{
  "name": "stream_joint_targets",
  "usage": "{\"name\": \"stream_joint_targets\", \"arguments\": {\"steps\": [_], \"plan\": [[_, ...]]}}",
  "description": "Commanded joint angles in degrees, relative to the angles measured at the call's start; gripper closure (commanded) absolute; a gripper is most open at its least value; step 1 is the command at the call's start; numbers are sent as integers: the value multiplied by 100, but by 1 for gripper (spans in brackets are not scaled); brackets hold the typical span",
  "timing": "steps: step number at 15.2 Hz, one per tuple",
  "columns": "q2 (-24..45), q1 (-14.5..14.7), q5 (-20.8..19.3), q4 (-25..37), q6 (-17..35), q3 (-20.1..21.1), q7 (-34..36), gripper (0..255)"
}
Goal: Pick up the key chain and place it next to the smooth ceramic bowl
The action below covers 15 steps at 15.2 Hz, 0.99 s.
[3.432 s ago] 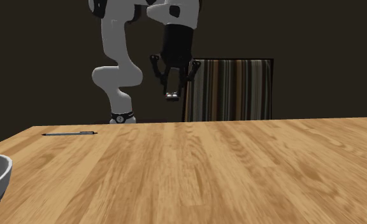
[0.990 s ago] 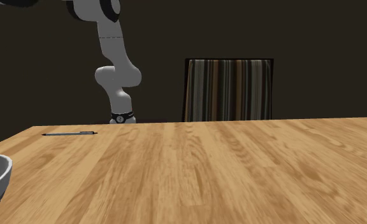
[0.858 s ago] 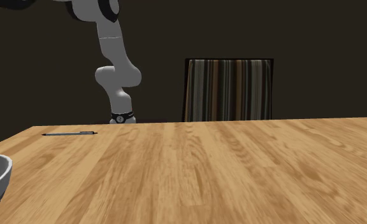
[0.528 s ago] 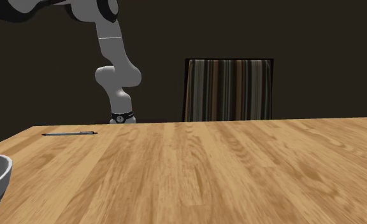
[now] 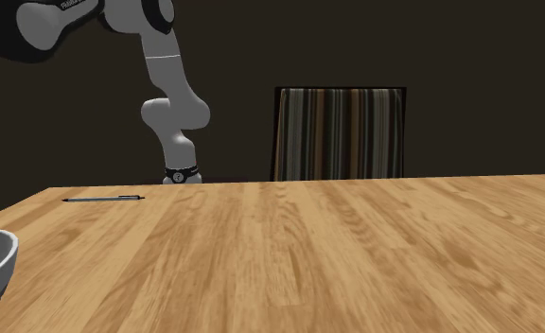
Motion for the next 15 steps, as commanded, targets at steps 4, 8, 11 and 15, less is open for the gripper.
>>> {"name": "stream_joint_targets", "arguments": {"steps": [4, 8, 11, 15], "plan": [[163, -6, -31, -188, 353, -11, 41, 255], [296, -5, -60, -329, 624, -18, 82, 255], [406, -4, -84, -420, 825, -25, 114, 255], [441, -4, -91, -446, 885, -28, 124, 255]]}}
